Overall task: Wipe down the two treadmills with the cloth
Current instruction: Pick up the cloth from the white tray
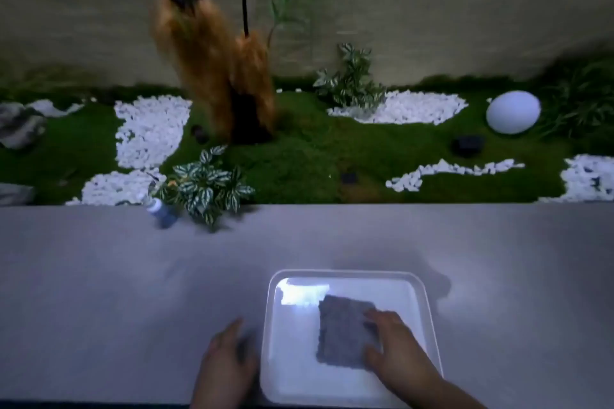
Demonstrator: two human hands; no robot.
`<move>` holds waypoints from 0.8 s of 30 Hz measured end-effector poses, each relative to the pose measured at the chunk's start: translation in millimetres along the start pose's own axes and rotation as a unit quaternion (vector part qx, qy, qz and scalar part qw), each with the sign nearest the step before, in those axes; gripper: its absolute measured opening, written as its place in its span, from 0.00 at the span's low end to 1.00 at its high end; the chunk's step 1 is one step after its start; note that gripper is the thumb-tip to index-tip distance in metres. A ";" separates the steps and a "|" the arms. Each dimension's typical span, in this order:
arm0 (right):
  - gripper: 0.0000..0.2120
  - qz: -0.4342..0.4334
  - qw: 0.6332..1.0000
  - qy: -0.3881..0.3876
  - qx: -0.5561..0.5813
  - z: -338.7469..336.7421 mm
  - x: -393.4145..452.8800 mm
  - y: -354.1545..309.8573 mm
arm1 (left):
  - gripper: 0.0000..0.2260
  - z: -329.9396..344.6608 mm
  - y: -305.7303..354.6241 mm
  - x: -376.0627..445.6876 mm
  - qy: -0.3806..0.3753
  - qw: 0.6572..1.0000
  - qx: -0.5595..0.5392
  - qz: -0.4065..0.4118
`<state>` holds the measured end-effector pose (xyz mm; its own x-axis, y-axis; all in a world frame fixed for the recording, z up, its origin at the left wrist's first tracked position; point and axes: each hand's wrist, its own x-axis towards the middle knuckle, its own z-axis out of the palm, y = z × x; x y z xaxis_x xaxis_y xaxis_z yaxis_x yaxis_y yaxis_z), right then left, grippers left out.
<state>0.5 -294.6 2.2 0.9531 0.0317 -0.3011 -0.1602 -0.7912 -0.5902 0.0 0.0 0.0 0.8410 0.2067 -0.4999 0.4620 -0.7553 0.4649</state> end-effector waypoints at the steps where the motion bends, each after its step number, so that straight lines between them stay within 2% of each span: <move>1: 0.30 0.013 1.000 -0.014 0.020 9.4 9.1 3.2 | 0.34 7.7 -3.3 8.5 0.009 1.000 -0.014 0.017; 3: 0.30 0.029 0.999 -0.034 0.009 19.5 23.4 -1.5 | 0.31 14.9 -3.7 19.2 -0.018 0.999 -0.038 0.033; 6: 0.41 0.053 0.996 -0.045 -0.058 43.5 34.8 -5.6 | 0.22 30.4 -5.3 24.1 -0.059 0.996 -0.055 0.036; 8: 0.47 0.082 0.989 -0.064 -0.108 58.6 37.0 -8.6 | 0.23 40.8 -5.4 21.1 -0.054 0.994 -0.071 0.056; 12: 0.48 0.073 0.974 -0.026 -0.214 81.3 33.7 -4.2 | 0.26 52.7 -7.7 20.3 -0.030 0.995 -0.078 0.052; 14: 0.48 0.056 0.975 -0.011 -0.216 86.9 34.6 4.1 | 0.27 54.9 -11.6 21.1 -0.028 0.995 -0.078 0.051; 16: 0.43 0.006 0.978 0.021 -0.209 90.6 37.4 12.3 | 0.27 54.2 -11.9 22.4 -0.033 0.994 -0.087 0.052; 18: 0.31 -0.044 0.978 0.009 -0.203 93.4 41.9 15.7 | 0.27 53.5 -12.7 23.3 -0.041 0.993 -0.100 0.043; 20: 0.19 0.001 0.992 -0.020 -0.128 88.0 46.1 11.9 | 0.26 50.2 -12.8 23.1 -0.058 0.992 -0.103 0.039; 22: 0.13 0.071 0.993 -0.057 -0.073 78.7 45.4 5.0 | 0.24 44.2 -11.9 21.2 -0.077 0.992 -0.098 0.035; 24: 0.10 0.104 0.990 -0.077 -0.053 63.9 41.9 -5.3 | 0.21 33.8 -9.0 16.3 -0.090 0.991 -0.090 0.028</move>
<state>24.8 -250.0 -55.1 0.8506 -0.0523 -0.5232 -0.3129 -0.8501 -0.4237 0.1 -10.8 -37.0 0.8105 0.0409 -0.5843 0.4725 -0.6353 0.6109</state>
